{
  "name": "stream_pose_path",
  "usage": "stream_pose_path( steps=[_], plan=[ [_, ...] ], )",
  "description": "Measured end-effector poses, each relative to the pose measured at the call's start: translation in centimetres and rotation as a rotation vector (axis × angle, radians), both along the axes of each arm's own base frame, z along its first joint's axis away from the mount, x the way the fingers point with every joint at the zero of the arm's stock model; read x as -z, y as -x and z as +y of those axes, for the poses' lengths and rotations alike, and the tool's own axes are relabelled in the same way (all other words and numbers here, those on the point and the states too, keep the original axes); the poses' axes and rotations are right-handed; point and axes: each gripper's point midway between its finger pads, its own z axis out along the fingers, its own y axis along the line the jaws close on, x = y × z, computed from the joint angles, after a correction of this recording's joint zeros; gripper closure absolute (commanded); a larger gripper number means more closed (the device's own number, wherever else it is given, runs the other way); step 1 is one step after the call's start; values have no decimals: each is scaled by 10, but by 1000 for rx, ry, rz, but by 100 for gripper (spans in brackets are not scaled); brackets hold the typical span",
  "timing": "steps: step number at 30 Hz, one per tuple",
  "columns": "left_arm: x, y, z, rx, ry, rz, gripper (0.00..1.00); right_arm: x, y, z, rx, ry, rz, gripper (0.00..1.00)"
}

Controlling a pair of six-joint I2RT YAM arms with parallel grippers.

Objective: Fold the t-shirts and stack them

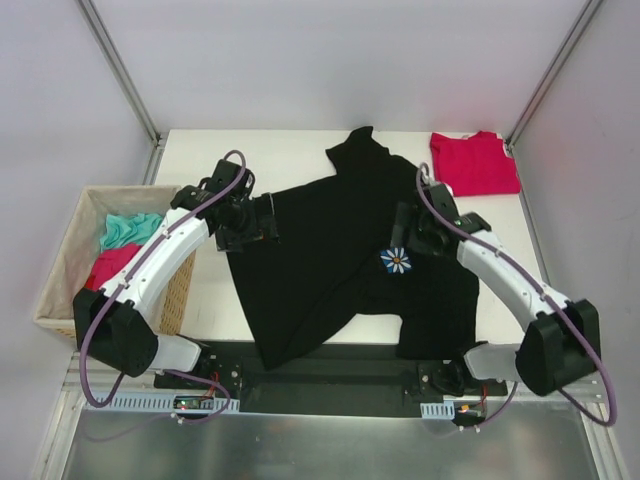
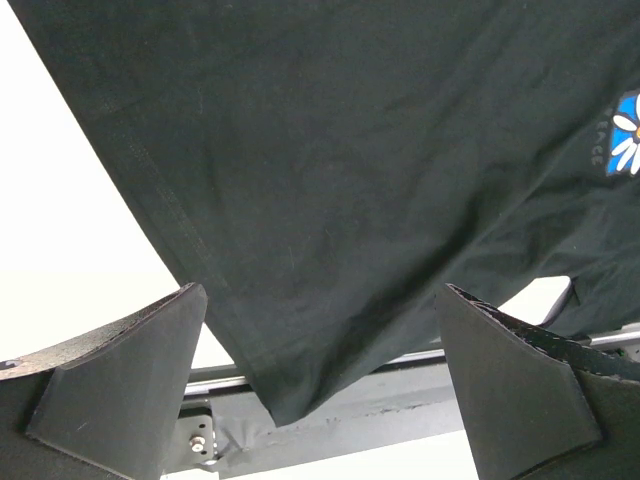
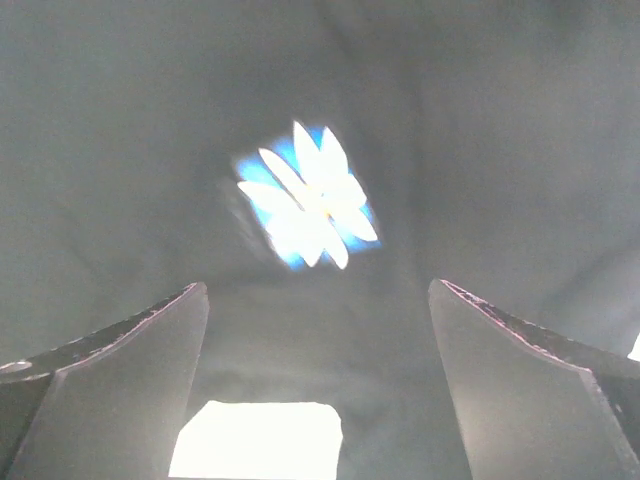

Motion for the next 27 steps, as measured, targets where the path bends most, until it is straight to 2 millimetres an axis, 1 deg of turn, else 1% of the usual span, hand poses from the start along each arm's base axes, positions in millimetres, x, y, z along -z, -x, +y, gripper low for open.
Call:
stream_pose_path(
  steps=[2, 3, 4, 6, 7, 8, 10, 12, 13, 16, 20, 22, 27],
  plan=[
    [4, -2, -1, 0, -3, 9, 1, -25, -30, 20, -43, 26, -80, 3],
    [5, -2, -1, 1, -5, 12, 1, -32, -42, 24, -47, 38, -107, 3],
    [7, -3, -1, 0, -6, 15, 1, -38, -59, 27, -47, 64, -135, 3],
    [8, -3, -1, 0, -8, 18, 1, -36, -80, 26, -35, 121, -143, 3],
    [9, -2, -1, 1, -9, 19, 1, -31, -92, 25, -28, 155, -142, 3],
    [9, -2, -1, 1, -9, 19, 1, -25, -102, 23, -22, 189, -134, 3],
    [10, -2, 0, 2, -10, 20, 1, -6, -115, 17, -15, 237, -99, 3],
    [10, -1, 0, 2, -10, 20, 1, 11, -122, 8, -3, 262, -62, 3],
    [10, 0, 0, 2, -10, 19, 1, 21, -124, -1, 10, 268, -34, 3],
    [7, 2, 1, 2, -8, 10, 1, 34, -129, -24, 52, 269, 7, 3],
    [4, 2, 2, 4, -6, 1, 1, 33, -137, -46, 102, 250, 9, 3],
    [4, 2, 2, 4, -6, 1, 1, 31, -139, -49, 109, 241, 5, 3],
    [5, 3, 2, 6, -8, 4, 1, 27, -146, -46, 100, 232, -4, 3]
  ],
)
